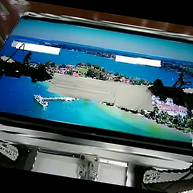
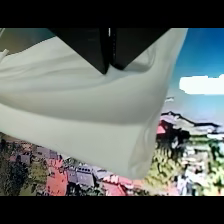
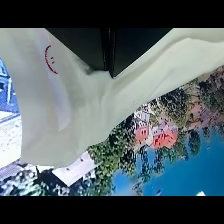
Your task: Fold the shirts.
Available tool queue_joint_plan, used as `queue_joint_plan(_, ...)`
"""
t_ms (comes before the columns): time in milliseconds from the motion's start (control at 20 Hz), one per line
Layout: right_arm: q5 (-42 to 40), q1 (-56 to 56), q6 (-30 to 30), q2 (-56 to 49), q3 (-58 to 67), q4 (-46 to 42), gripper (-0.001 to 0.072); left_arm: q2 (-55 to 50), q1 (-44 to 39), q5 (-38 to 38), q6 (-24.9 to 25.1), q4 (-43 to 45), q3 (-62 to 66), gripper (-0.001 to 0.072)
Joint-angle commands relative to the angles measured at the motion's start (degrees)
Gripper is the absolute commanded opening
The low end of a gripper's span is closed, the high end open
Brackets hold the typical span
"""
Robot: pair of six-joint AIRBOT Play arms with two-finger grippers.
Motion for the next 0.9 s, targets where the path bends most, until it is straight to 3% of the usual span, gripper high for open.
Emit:
queue_joint_plan(0,-1.4,0.79,1.2,-0.07,0.07,-0.96,0.0068,-0.17,-0.83,1.18,-3.21,4.17,0.09,0.0036)
queue_joint_plan(50,-1.05,1.29,0.76,-0.07,0.07,-0.96,0.0132,-0.17,-1.51,1.03,-3.17,4.15,0.09,0.007)
queue_joint_plan(150,1.05,1.27,-4.52,0.37,0.44,0.04,0.0672,0.0,-1.79,0.02,-3.23,3.98,0.15,0.0641)
queue_joint_plan(250,8.09,-0.66,-9.79,2.47,2.86,-3.98,0.0679,0.33,-0.55,-3.72,-3.23,4.04,1.2,0.0668)
queue_joint_plan(300,10.23,-1.86,-8.79,4.02,4.07,-9.73,0.0679,0.52,0.52,-6.08,-3.23,4.02,2.16,0.0668)
queue_joint_plan(450,16.48,-5.31,3.52,6.69,4.94,-30.58,0.0681,2.03,3.34,-12.26,-3.17,4.04,4.04,0.0659)
queue_joint_plan(650,23.74,-7.52,2.47,1.05,4.94,-21.03,0.068,4.9,4.68,-15.85,-2.93,4.07,4.13,0.0654)
queue_joint_plan(850,20.09,-3.82,1.66,-3.72,4.94,-14.34,0.068,6.82,4.24,-16.65,-2.95,4.0,4.13,0.0652)
